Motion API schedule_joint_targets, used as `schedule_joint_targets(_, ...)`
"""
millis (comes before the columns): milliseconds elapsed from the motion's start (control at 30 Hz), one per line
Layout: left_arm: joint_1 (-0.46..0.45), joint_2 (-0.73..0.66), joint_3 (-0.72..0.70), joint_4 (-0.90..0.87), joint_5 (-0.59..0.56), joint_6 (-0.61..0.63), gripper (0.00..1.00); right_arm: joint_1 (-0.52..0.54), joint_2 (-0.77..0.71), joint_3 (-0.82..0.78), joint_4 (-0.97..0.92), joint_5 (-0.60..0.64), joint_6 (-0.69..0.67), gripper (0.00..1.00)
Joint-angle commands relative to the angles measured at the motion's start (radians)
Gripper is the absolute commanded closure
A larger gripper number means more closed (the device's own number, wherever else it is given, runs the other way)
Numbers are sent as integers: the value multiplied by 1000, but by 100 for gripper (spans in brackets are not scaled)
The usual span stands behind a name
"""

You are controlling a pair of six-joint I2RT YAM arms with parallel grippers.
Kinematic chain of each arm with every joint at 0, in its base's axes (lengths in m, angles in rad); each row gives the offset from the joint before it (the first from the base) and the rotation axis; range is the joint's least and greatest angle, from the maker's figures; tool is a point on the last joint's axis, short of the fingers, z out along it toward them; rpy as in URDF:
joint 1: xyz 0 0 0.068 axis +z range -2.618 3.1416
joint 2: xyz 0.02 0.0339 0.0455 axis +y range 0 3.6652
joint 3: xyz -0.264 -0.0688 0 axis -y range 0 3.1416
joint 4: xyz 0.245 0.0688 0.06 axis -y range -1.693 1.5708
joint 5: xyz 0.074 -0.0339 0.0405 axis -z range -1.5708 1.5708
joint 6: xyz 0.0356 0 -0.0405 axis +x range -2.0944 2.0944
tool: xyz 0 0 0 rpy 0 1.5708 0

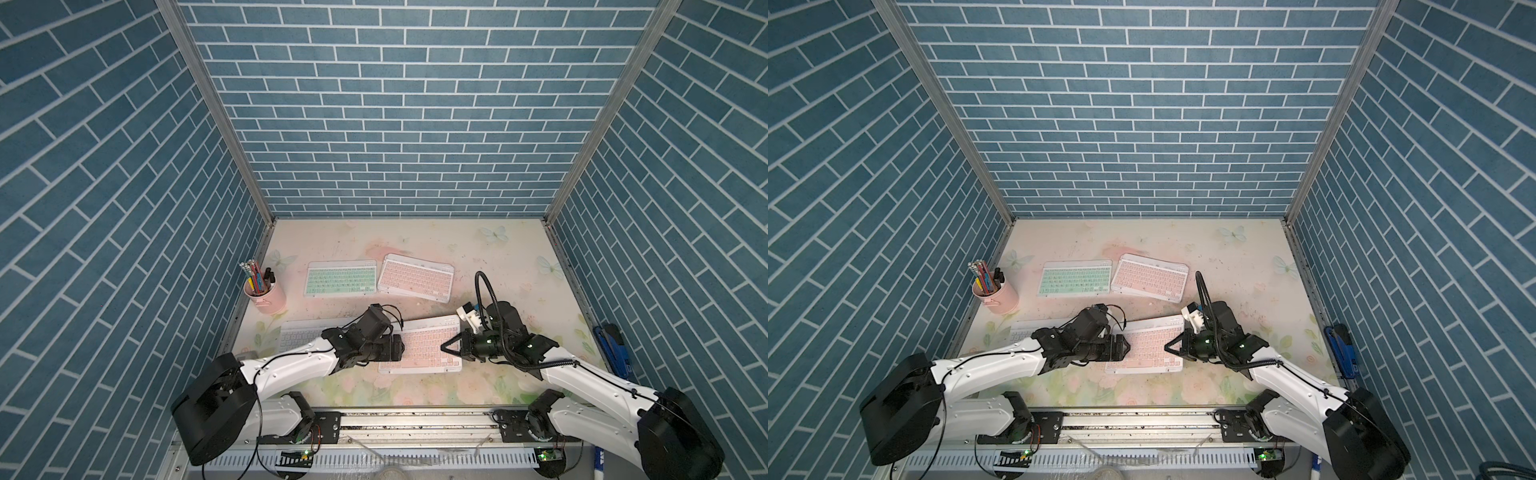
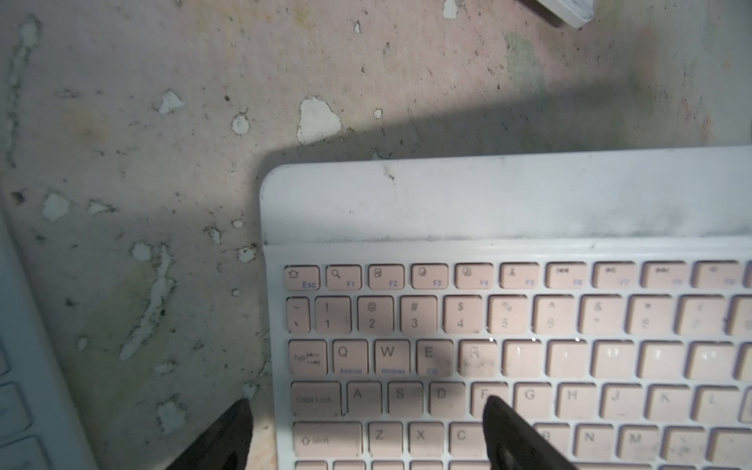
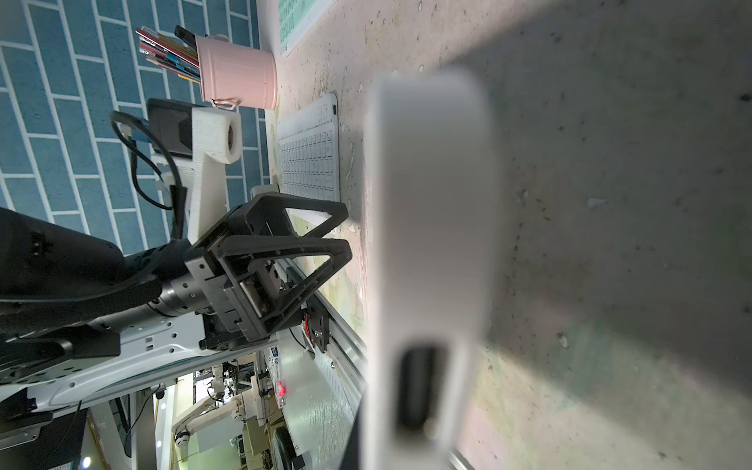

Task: Stack the numeric keypads
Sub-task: Pick up the numeric keypad from the center of the board, then place the numeric keypad at the numeric keypad.

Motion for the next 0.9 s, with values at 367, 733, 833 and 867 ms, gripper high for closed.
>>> schedule_joint_targets(367, 63, -172, 131, -295, -85, 15, 10, -89, -96, 65, -4, 28, -48, 100)
schedule_joint_targets(733, 168, -235, 137, -366, -64, 39, 10, -187, 121, 278, 105, -76, -70, 100)
schedule_joint_targets(833, 186, -235, 166, -368, -58, 50, 10, -220, 207, 341, 138, -78, -72, 100)
schedule_joint_targets(867, 192, -236, 169, -368, -56, 53, 10, -232, 235, 357, 158, -86, -69, 100)
